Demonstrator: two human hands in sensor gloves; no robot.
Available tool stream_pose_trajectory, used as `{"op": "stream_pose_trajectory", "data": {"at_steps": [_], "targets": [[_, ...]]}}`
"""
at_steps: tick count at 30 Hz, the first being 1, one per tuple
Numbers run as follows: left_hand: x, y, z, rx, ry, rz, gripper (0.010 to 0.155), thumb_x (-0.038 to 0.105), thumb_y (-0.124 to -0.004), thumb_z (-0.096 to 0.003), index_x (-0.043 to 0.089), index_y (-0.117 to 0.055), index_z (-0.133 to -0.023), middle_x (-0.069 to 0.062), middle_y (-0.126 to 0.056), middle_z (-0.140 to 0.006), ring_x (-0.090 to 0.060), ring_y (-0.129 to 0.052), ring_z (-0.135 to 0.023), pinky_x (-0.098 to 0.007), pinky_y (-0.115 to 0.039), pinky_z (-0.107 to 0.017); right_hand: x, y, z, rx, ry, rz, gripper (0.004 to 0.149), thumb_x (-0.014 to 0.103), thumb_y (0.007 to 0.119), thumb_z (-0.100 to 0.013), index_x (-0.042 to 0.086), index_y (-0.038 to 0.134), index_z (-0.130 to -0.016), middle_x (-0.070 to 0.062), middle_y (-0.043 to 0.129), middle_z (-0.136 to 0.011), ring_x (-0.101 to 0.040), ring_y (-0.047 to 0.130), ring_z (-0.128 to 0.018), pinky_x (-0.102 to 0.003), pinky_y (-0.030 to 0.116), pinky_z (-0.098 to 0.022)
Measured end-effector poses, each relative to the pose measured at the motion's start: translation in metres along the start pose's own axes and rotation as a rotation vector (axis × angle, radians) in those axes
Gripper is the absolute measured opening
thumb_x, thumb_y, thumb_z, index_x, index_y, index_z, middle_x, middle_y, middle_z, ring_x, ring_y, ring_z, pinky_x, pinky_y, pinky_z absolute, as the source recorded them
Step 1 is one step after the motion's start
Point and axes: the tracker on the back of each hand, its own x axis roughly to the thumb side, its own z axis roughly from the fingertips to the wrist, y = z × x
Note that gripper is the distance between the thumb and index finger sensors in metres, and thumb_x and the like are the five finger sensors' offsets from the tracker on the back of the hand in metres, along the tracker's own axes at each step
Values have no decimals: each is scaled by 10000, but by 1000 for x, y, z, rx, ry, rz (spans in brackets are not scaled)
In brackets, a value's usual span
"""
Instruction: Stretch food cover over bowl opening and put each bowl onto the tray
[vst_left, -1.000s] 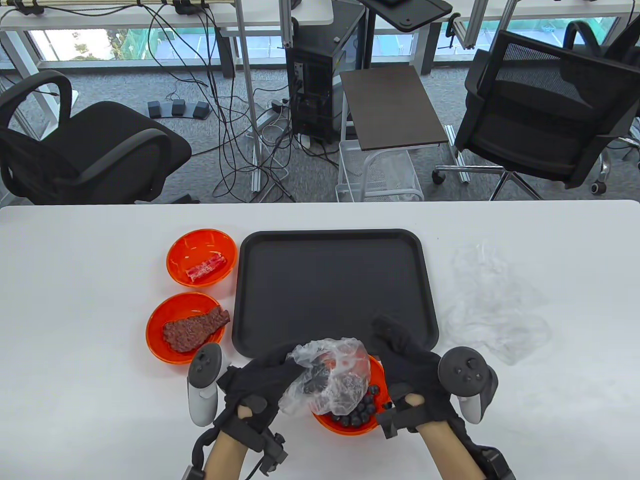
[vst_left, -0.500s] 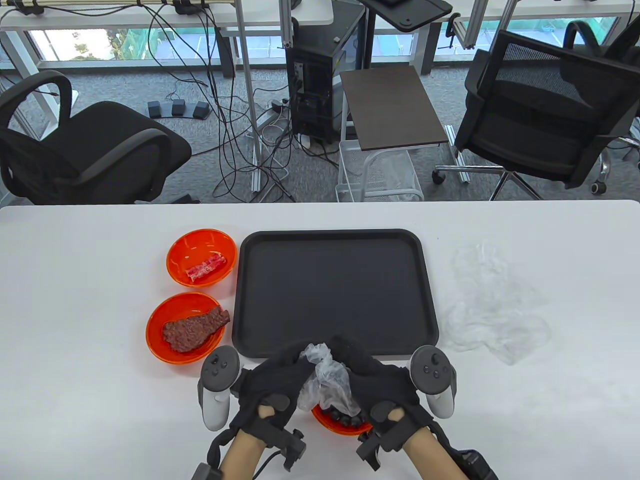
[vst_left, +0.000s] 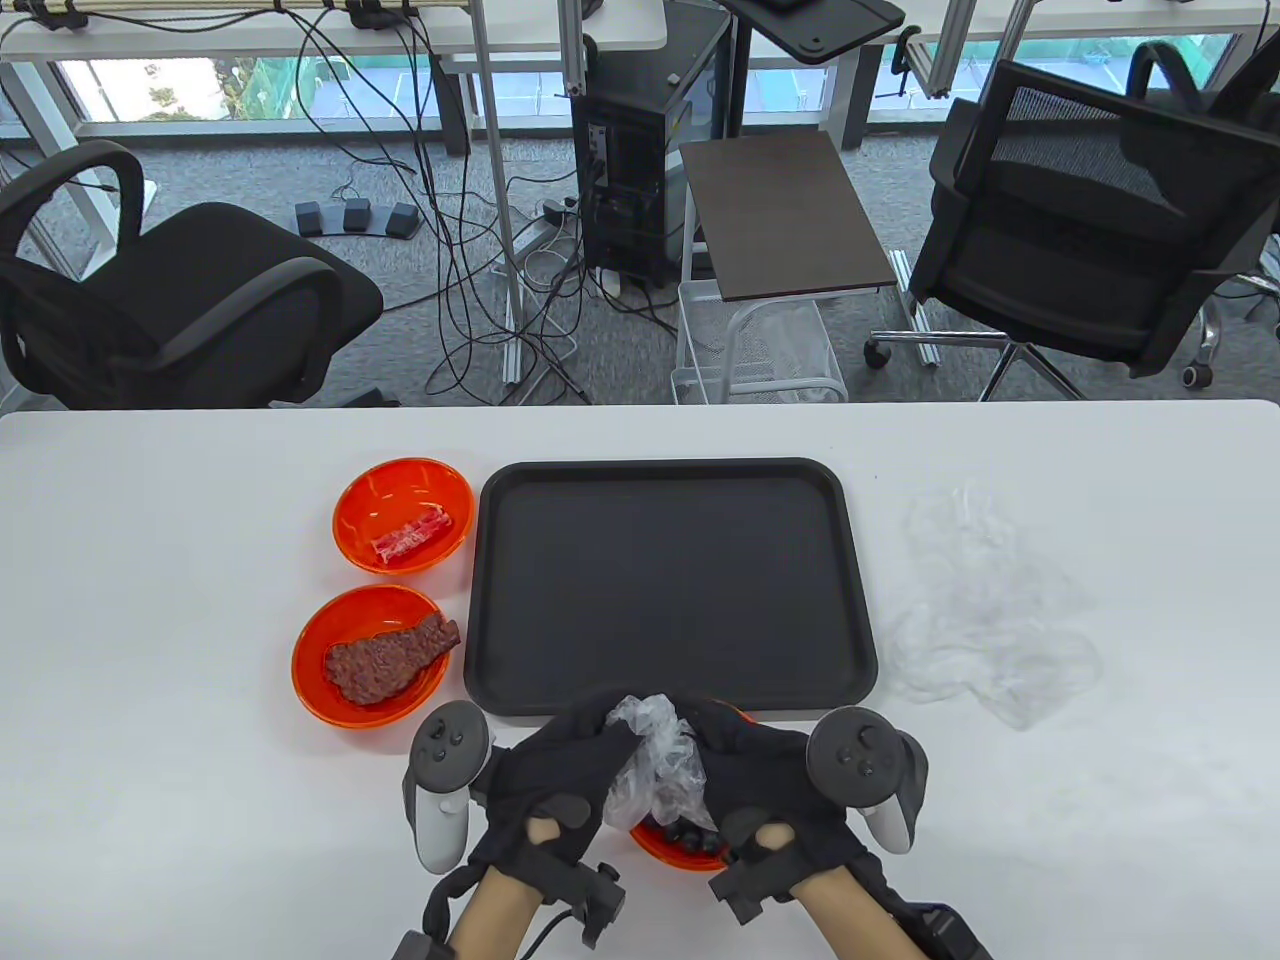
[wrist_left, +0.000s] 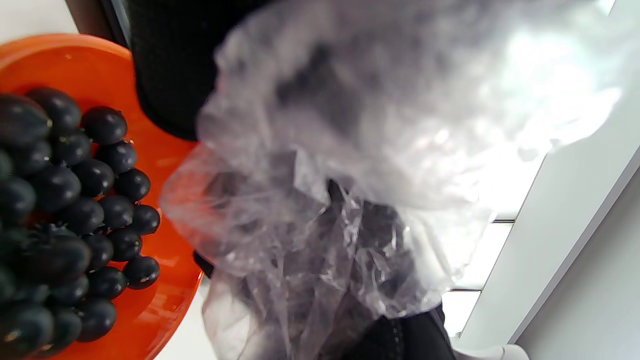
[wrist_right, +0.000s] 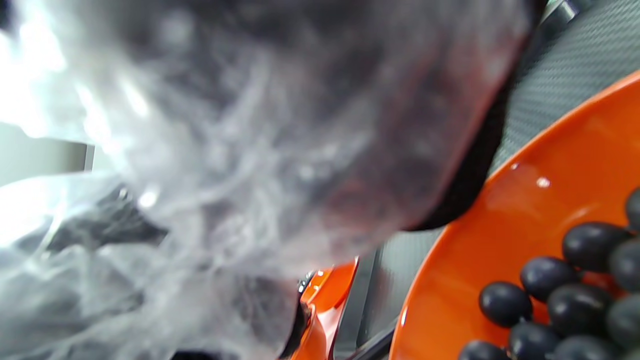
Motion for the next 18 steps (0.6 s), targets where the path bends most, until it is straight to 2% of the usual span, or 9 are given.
{"op": "stream_pose_trajectory", "data": {"at_steps": [2, 5, 8, 10, 14, 18], "targets": [[-2, 5, 0, 20, 6, 10, 444, 462, -856, -514, 303, -849, -928, 41, -1086, -816, -225, -1137, -668, -430, -935, -522, -3, -6, 1, -40, 11, -18, 461, 333, 900, -452, 77, 956, -832, -120, 1105, -659, -229, 1191, -385, -331, 1003, -215], [-5, 12, 1, 22, 19, 55, 443, 454, -857, -510, 300, -845, -926, 45, -1084, -796, -223, -1129, -655, -429, -928, -527, -11, -15, 0, -63, 53, -144, 456, 333, 870, -456, 93, 940, -836, -83, 1093, -608, -192, 1157, -334, -315, 976, -195], [-8, 16, 1, 20, 29, 117, 452, 446, -852, -513, 312, -816, -944, 60, -1076, -797, -220, -1117, -664, -428, -921, -539, -18, -18, -2, -35, 71, -318, 457, 328, 852, -458, 89, 920, -841, -69, 1076, -580, -173, 1124, -301, -317, 954, -186], [-9, 18, 2, 26, 30, 155, 460, 446, -843, -518, 347, -778, -963, 78, -1064, -802, -212, -1108, -668, -423, -916, -549, -21, -18, -3, -5, 94, -352, 460, 327, 844, -461, 75, 911, -840, -64, 1071, -555, -164, 1106, -276, -323, 943, -173], [-10, 22, 3, 29, 8, 230, 465, 455, -804, -540, 411, -708, -993, 101, -1027, -801, -207, -1067, -673, -419, -895, -572, -22, -16, -3, 36, 89, -301, 465, 336, 826, -466, 66, 896, -839, -42, 1059, -505, -139, 1076, -235, -321, 926, -150], [-8, 28, 7, 90, -37, 255, 465, 474, -764, -555, 445, -659, -1007, 118, -993, -780, -193, -1032, -655, -406, -881, -576, -18, -13, -3, 100, 80, -178, 464, 352, 814, -478, 81, 883, -848, -16, 1051, -470, -125, 1062, -216, -318, 918, -143]]}}
